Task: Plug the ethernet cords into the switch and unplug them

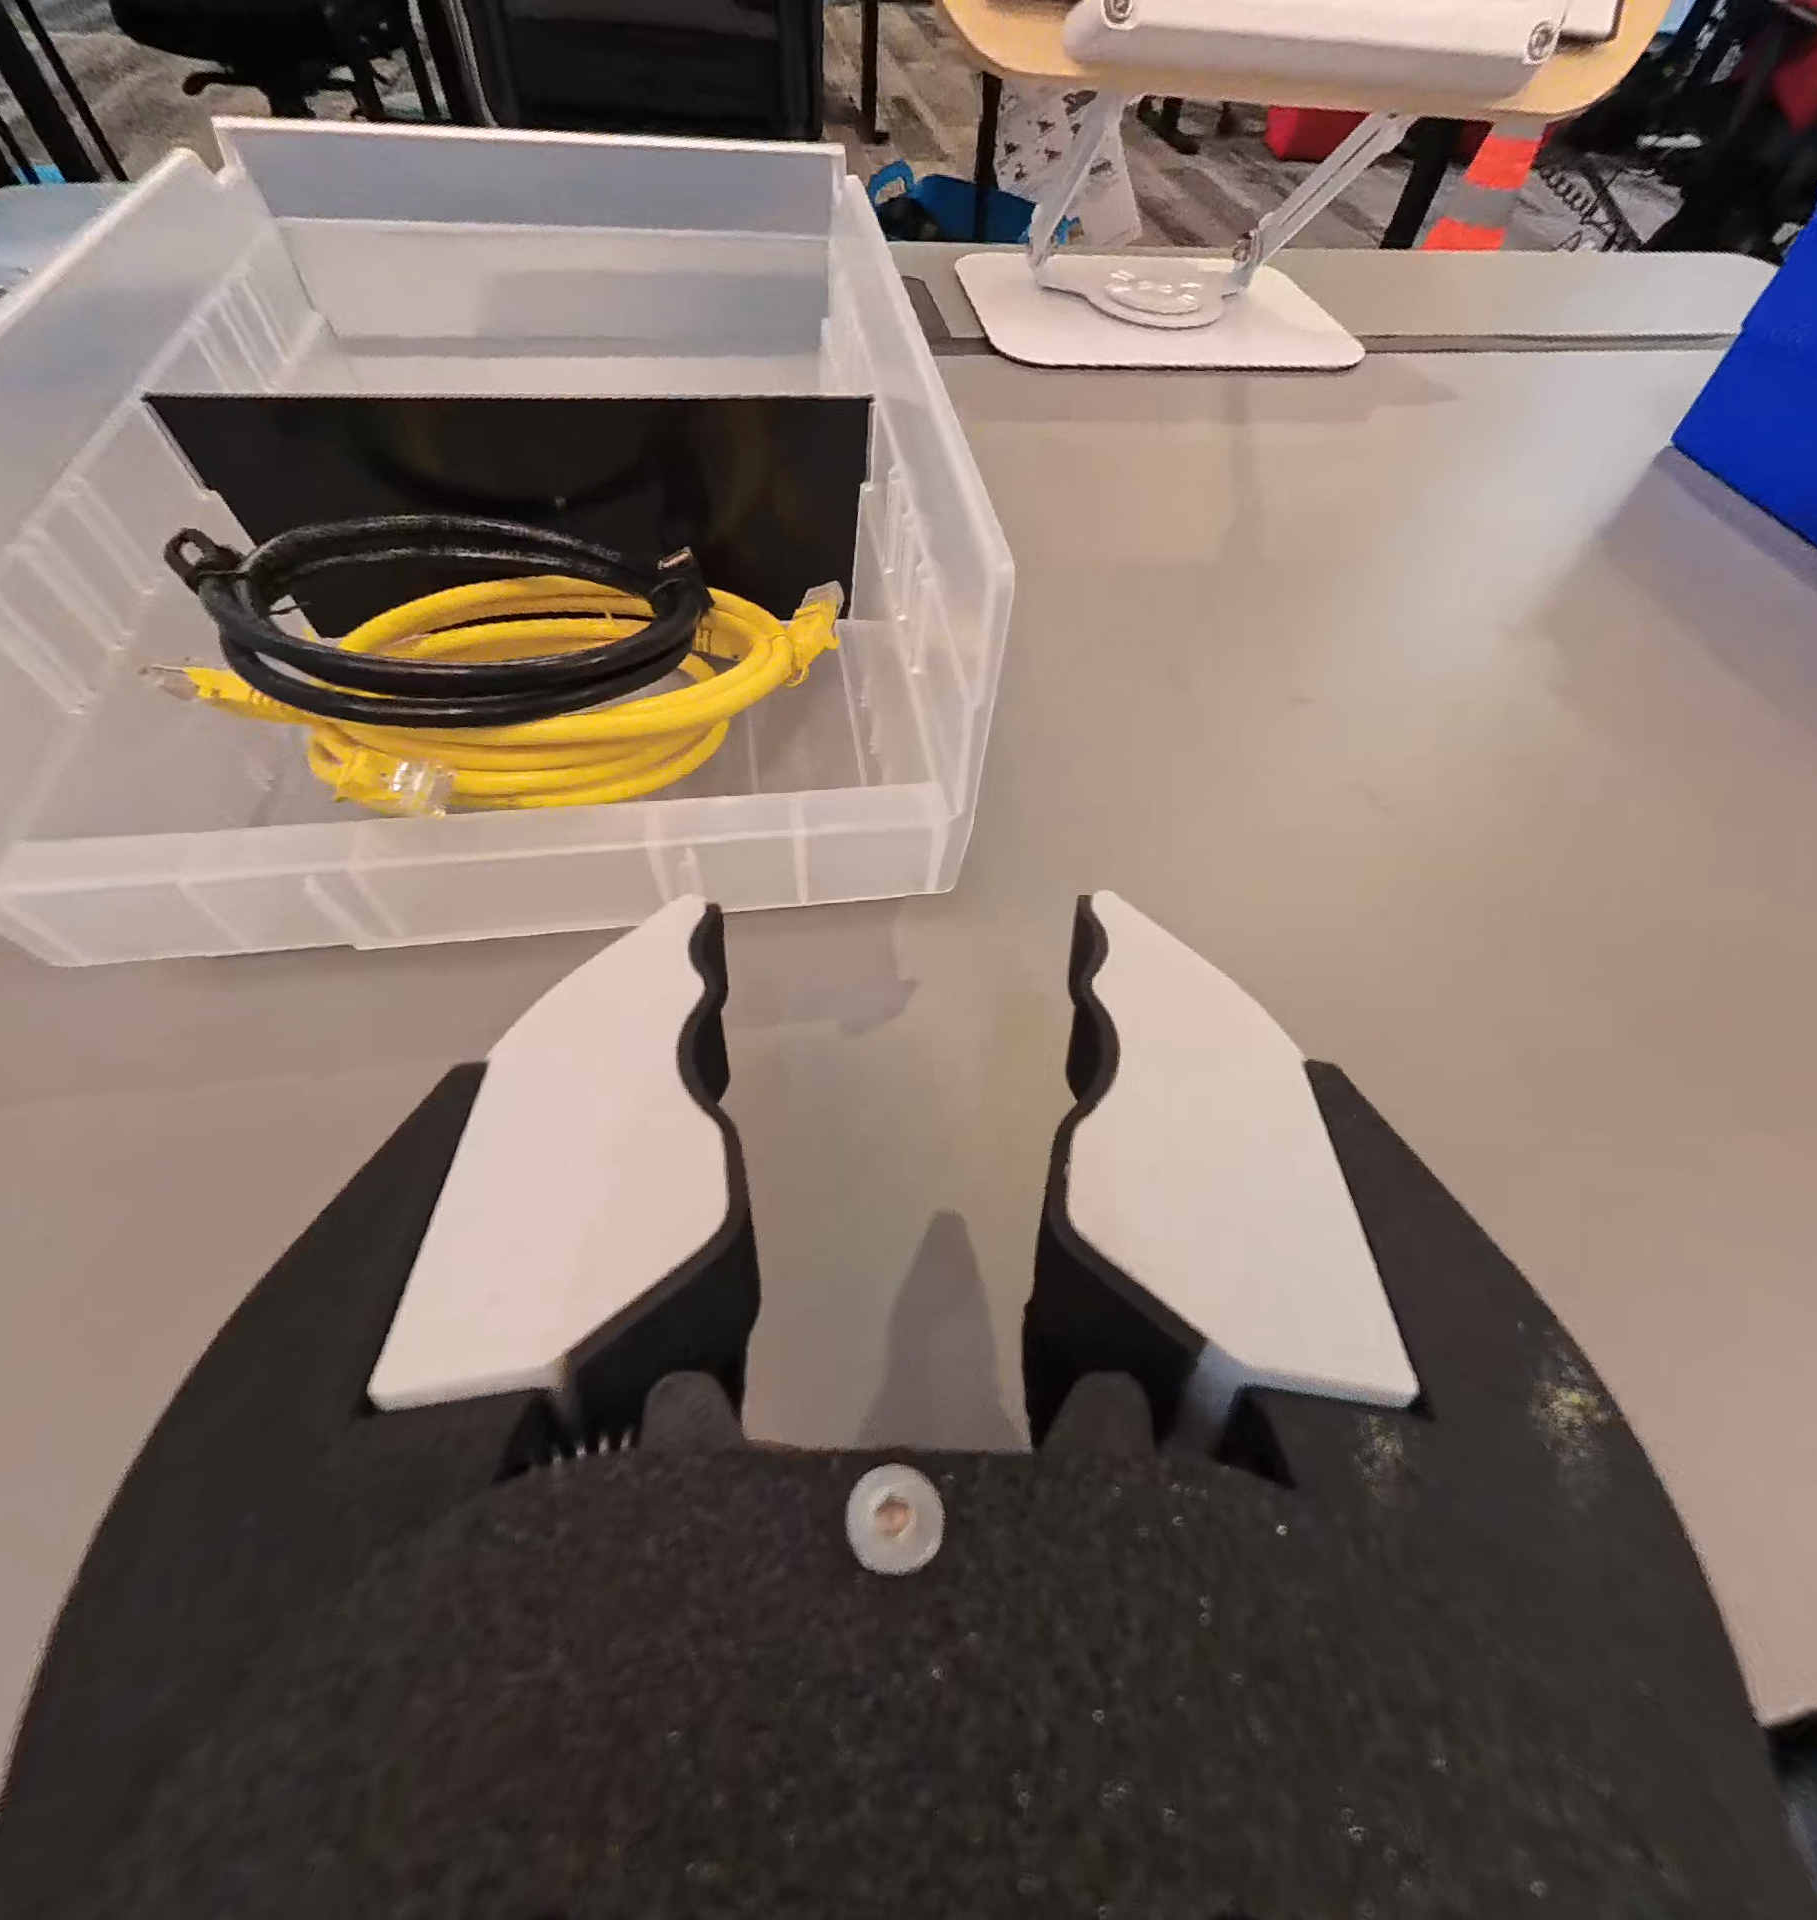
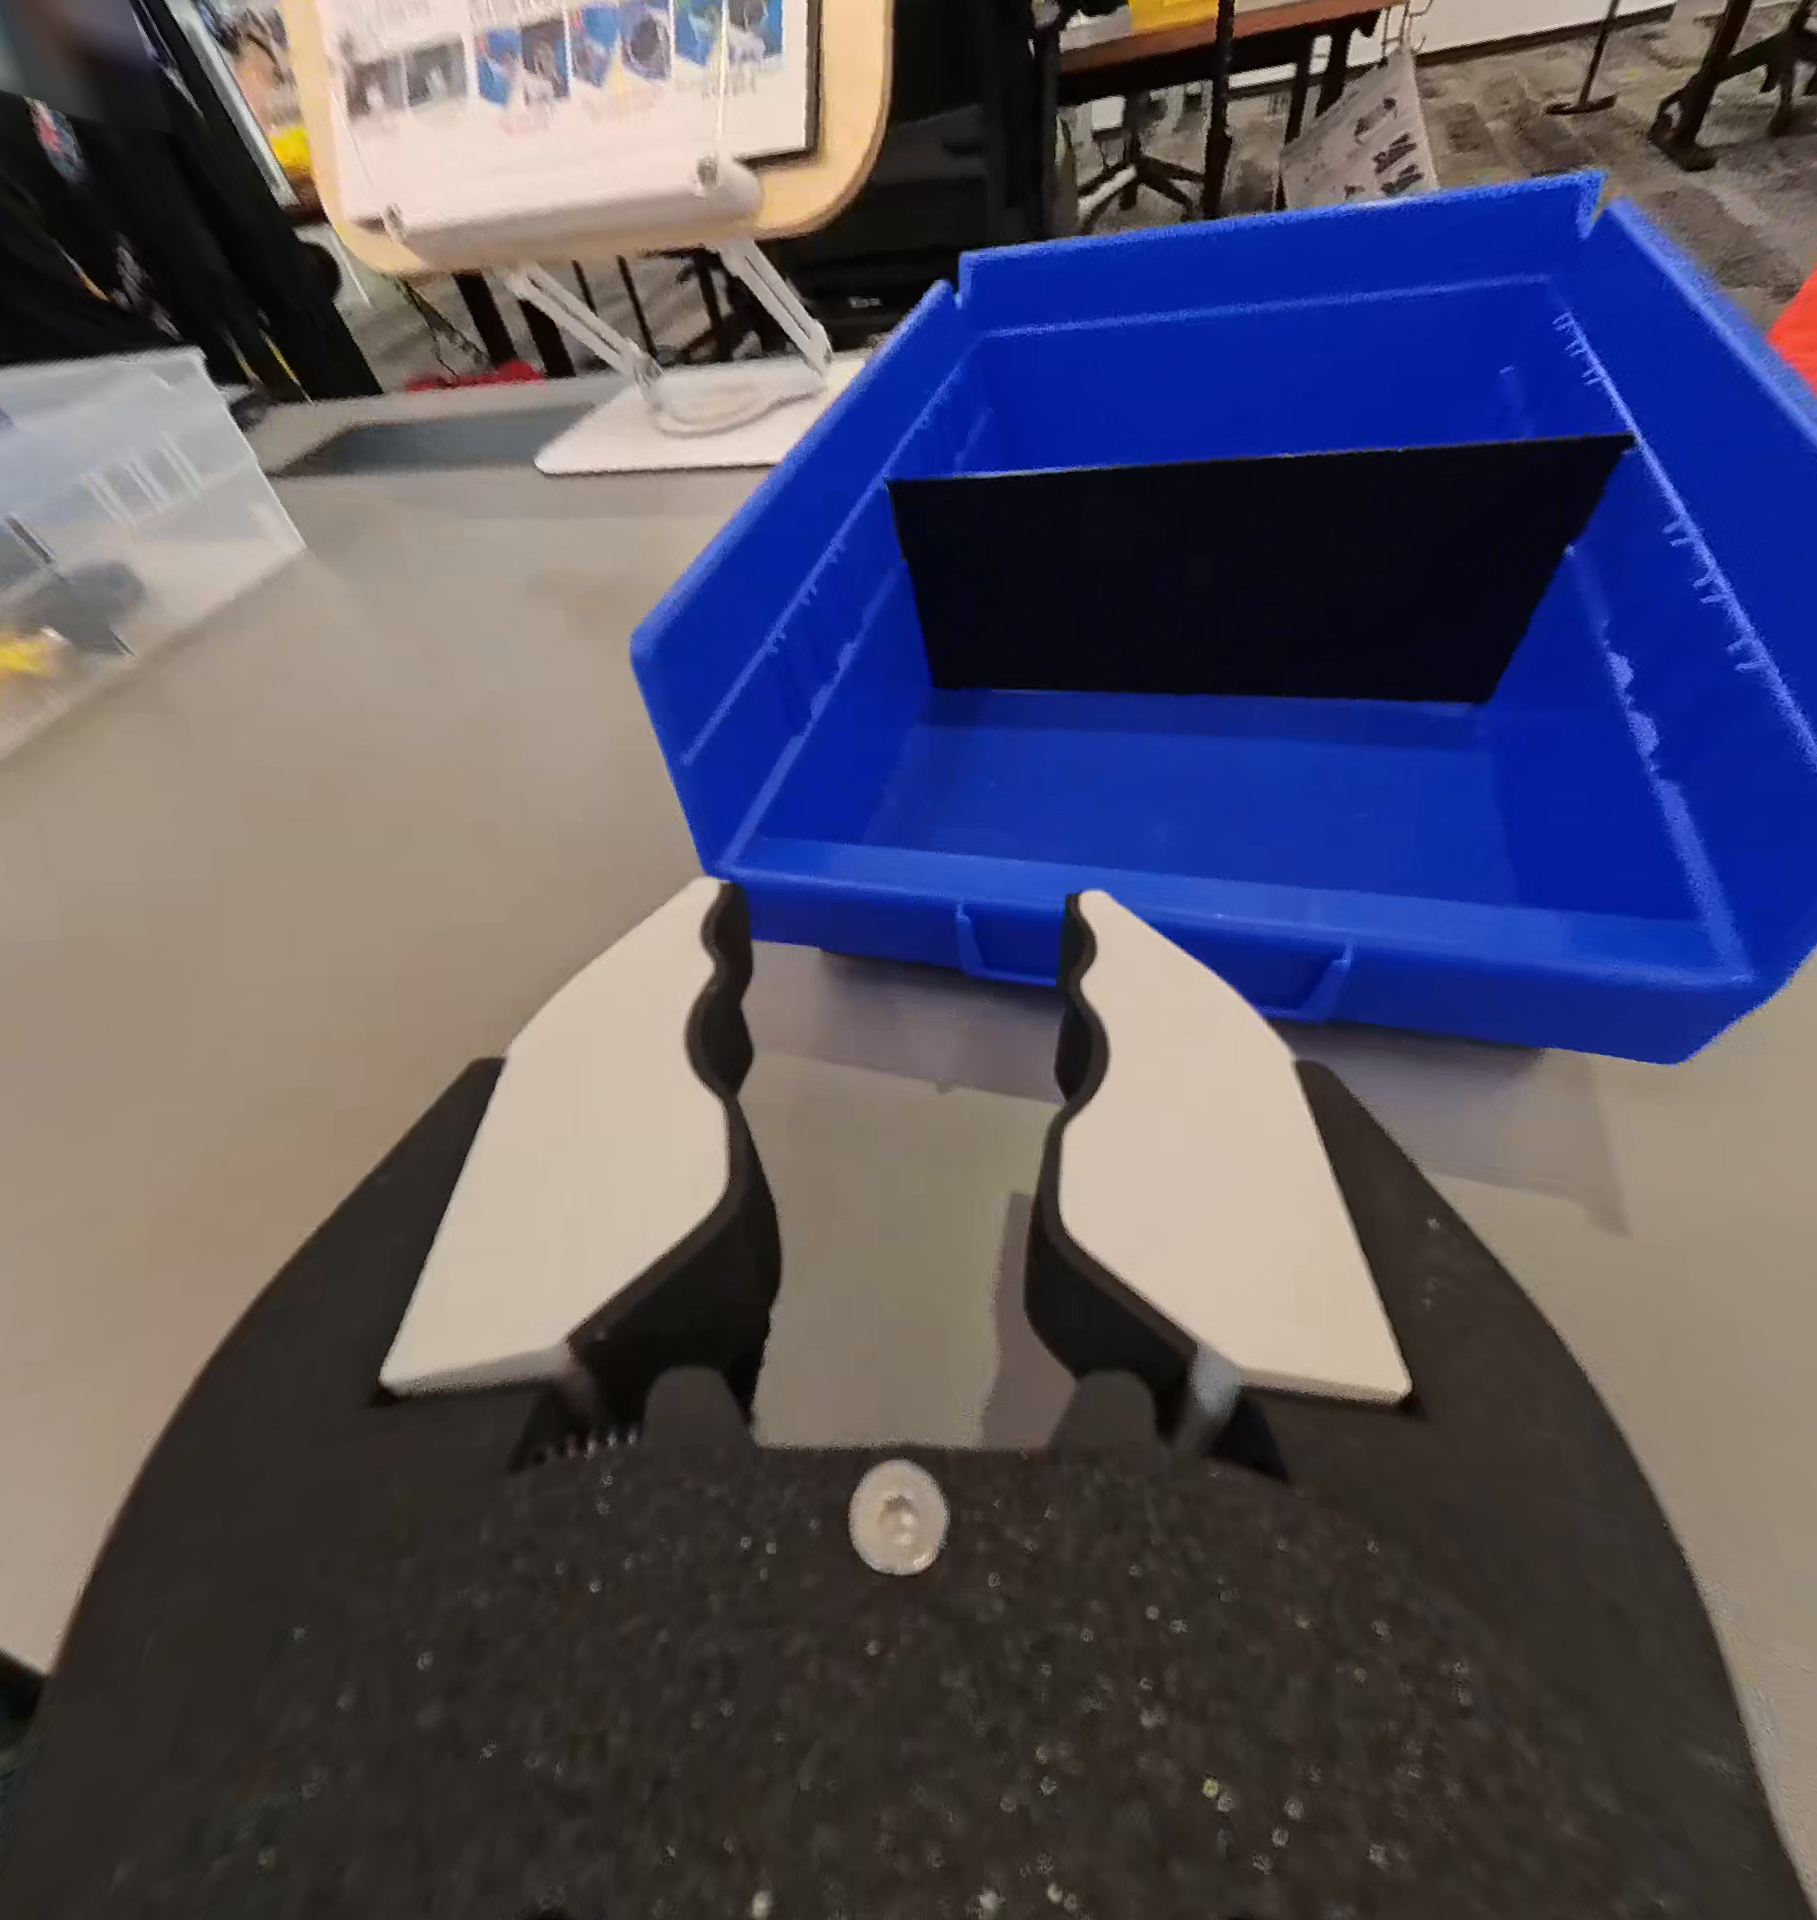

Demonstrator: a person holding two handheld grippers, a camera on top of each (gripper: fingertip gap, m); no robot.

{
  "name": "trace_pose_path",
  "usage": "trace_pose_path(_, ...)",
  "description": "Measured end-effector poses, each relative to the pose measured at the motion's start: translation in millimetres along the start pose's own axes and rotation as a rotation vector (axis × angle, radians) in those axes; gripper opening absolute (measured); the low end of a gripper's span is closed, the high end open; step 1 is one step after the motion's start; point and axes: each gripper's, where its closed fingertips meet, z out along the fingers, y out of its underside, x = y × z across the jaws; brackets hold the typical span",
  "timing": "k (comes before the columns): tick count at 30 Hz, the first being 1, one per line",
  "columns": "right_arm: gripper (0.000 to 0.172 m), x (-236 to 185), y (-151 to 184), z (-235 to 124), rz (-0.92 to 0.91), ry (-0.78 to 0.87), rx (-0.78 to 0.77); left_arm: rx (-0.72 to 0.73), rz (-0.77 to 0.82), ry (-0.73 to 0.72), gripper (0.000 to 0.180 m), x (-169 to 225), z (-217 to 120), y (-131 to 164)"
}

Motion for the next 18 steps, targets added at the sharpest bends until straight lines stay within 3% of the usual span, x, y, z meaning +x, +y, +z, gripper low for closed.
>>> trace_pose_path(5, 0.056, 3.3, -1.8, 0.2, -0.025, 0.021, 0.002, 0.002, -0.055, 0.051, 0.062, 4.2, -10.0, 3.5)
trace_pose_path(13, 0.055, -16.5, -6.9, 6.3, 0.014, -0.062, 0.025, -0.019, -0.034, -0.017, 0.064, -12.0, -23.9, 16.4)
trace_pose_path(16, 0.055, -26.1, -7.9, 19.0, -0.045, -0.090, 0.010, 0.086, -0.019, 0.054, 0.062, -9.0, -23.1, -24.3)
trace_pose_path(18, 0.057, -29.8, -11.5, 28.2, -0.083, -0.100, 0.020, 0.063, 0.082, 0.106, 0.055, -9.2, -18.2, -64.9)
